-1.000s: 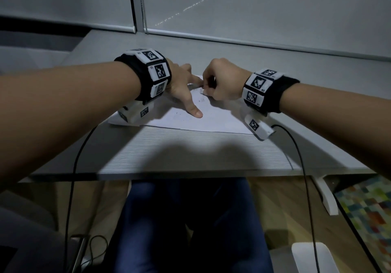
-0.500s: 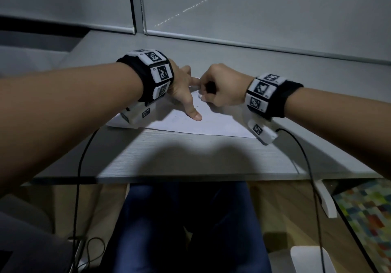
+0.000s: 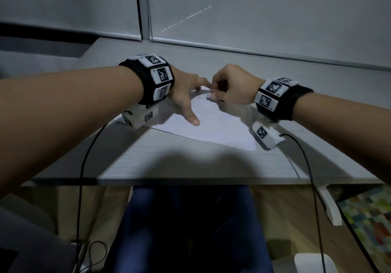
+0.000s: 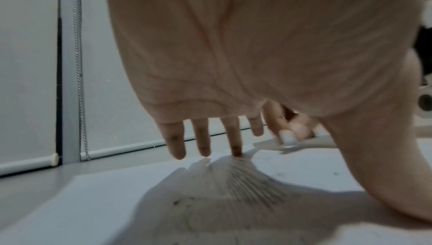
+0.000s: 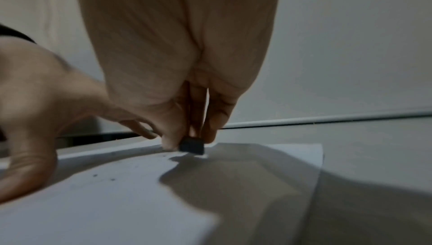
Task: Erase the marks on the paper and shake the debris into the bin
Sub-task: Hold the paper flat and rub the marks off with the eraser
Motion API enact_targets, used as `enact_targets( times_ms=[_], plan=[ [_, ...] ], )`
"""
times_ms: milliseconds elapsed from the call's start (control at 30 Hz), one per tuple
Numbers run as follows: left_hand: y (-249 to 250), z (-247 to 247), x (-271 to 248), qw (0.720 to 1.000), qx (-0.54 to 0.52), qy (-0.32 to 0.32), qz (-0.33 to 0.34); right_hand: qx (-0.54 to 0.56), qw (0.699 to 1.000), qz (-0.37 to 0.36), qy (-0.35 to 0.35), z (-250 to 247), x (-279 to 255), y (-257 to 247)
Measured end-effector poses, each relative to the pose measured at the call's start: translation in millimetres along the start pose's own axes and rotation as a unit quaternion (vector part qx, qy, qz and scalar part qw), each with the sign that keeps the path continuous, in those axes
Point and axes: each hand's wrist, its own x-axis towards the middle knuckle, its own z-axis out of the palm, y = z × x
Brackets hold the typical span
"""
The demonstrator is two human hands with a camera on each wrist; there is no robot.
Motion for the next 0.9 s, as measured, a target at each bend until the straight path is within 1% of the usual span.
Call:
enact_targets(
  times_ms=[67, 100, 167, 200, 333, 367, 433, 500, 633, 767, 900],
  plan=[
    [-7.2, -2.8, -6.8, 1.0, -0.005, 0.008, 0.025, 0.005, 0.999, -0.003, -0.038, -2.2, -14.2, 3.2],
    [-9.5, -3.9, -10.5, 0.999, 0.003, 0.019, 0.026, -0.001, 0.998, -0.007, -0.055, -1.6, -21.5, 3.4],
    [-14.1, -7.0, -15.0, 0.999, 0.023, 0.042, 0.014, -0.005, 0.998, -0.013, -0.066, -0.9, -34.4, 1.9],
    [-17.0, -8.5, -16.7, 0.999, 0.027, 0.043, 0.006, -0.002, 0.998, -0.014, -0.068, -1.7, -40.4, -0.2],
    [-25.4, -12.5, -21.7, 1.0, -0.024, 0.0, -0.016, 0.007, 0.996, -0.021, -0.09, -10.8, -49.1, -8.5],
    [-24.2, -12.2, -21.7, 0.999, -0.036, 0.003, -0.018, 0.011, 0.996, -0.018, -0.086, -13.3, -47.4, -7.8],
    [-17.1, -11.3, -21.6, 0.998, -0.051, 0.024, -0.018, 0.013, 0.998, -0.006, -0.054, -19.1, -41.4, -3.3],
    [-7.6, -8.4, -19.1, 0.998, -0.045, 0.045, -0.007, 0.009, 1.0, 0.004, -0.029, -21.9, -34.5, 2.5],
    [7.9, 0.6, -8.7, 1.0, -0.006, 0.023, 0.012, 0.022, 0.999, 0.006, -0.036, -13.3, -26.9, 6.8],
    [12.2, 4.4, 0.4, 0.999, 0.016, 0.029, 0.002, 0.036, 0.999, 0.011, -0.014, -2.0, -16.8, 5.0],
    [11.4, 2.2, 0.2, 1.0, 0.009, 0.007, -0.011, 0.008, 1.0, 0.003, -0.006, 8.9, -14.3, -0.2]
  ],
)
